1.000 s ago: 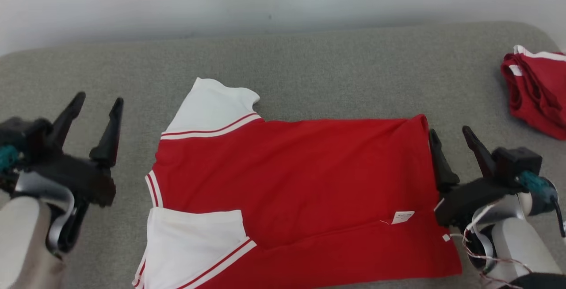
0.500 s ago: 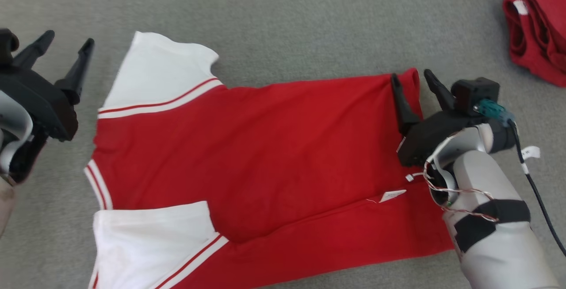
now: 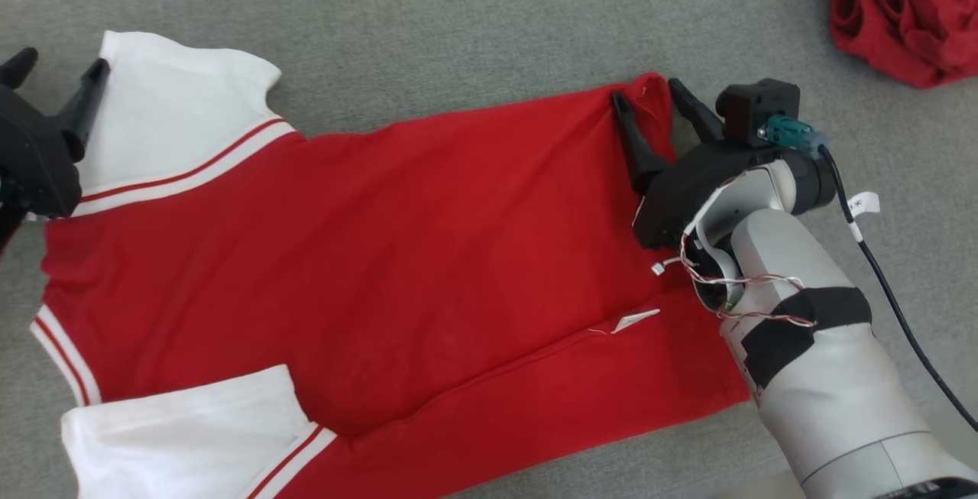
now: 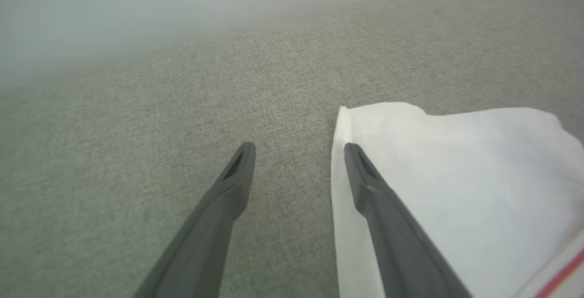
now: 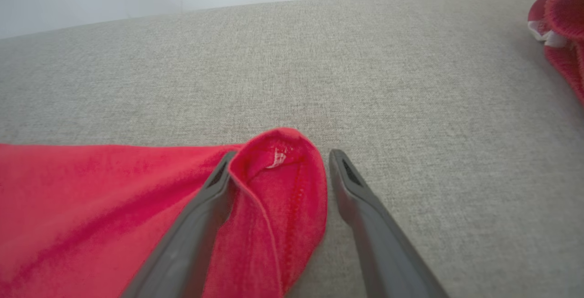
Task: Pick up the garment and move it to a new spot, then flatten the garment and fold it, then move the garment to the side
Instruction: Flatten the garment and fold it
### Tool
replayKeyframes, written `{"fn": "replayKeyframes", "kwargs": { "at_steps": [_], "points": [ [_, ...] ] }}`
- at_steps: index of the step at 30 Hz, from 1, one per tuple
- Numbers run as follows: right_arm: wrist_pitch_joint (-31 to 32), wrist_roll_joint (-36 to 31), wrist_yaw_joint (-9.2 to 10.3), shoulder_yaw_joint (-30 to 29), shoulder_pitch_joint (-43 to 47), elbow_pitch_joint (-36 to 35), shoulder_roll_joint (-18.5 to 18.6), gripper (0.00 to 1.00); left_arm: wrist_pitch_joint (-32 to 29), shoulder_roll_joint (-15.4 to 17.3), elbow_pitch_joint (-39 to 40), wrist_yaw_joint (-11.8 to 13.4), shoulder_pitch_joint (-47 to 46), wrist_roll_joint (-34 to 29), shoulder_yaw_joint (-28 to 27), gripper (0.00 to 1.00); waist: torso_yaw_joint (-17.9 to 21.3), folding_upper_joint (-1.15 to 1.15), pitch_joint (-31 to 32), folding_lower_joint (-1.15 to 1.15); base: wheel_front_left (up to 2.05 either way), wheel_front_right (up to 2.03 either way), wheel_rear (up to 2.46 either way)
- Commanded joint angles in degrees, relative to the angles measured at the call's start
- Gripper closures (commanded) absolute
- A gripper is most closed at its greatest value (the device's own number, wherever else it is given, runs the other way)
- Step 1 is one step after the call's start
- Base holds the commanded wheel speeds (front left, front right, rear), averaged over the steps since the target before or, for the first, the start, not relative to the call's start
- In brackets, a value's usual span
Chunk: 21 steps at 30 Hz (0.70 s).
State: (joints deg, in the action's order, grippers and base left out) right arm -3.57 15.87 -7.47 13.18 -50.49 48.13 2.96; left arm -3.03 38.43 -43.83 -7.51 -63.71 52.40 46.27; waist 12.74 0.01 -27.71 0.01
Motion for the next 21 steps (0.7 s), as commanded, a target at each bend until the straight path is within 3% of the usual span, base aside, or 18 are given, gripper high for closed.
{"fn": "replayKeyframes", "kwargs": {
  "at_steps": [1,13,14,15,16,17,21],
  "points": [
    [-0.4,0.9,-0.02,0.7,-1.0,0.4,0.0,0.0,0.4,0.5,-0.7,0.1,-1.2,0.5,0.7,0.0,1.2,-0.01,-1.2,-0.01,0.0,0.0,0.0],
    [-2.9,5.6,-0.02,6.5,-2.9,2.5,-0.1,0.0,0.1,-1.3,-1.6,0.0,-4.0,6.6,8.2,0.0,1.2,-0.01,-1.7,-0.01,0.0,0.0,0.0],
    [-3.0,5.9,-0.02,6.7,-3.3,2.7,-0.1,0.0,-0.4,-1.3,-1.4,0.0,-4.1,7.1,8.8,0.34,1.2,-0.01,-1.8,-0.01,0.0,0.0,0.0],
    [-3.1,6.0,-0.02,6.8,-3.6,3.0,-0.1,0.41,-0.7,-1.2,-1.1,0.0,-4.2,7.7,9.6,0.83,1.2,-0.01,-1.9,-0.01,0.0,0.0,0.0],
    [-3.4,6.3,-0.02,6.9,-3.9,3.2,-0.1,0.62,-0.8,-1.0,-1.0,0.0,-4.3,8.2,10.2,1.0,1.2,-0.01,-2.0,-0.01,0.0,0.0,0.0],
    [-3.7,6.5,-0.02,6.9,-4.3,3.4,-0.1,1.0,-0.8,-0.8,-0.9,0.1,-4.3,8.9,10.6,1.0,1.1,-0.01,-2.0,-0.01,0.0,0.0,0.0],
    [-5.7,5.8,-0.02,6.2,-5.6,4.7,-0.1,1.0,1.3,-0.6,0.0,0.1,-4.6,12.1,11.0,1.0,0.2,-0.01,-1.6,-0.01,0.0,0.0,0.0]
  ]
}}
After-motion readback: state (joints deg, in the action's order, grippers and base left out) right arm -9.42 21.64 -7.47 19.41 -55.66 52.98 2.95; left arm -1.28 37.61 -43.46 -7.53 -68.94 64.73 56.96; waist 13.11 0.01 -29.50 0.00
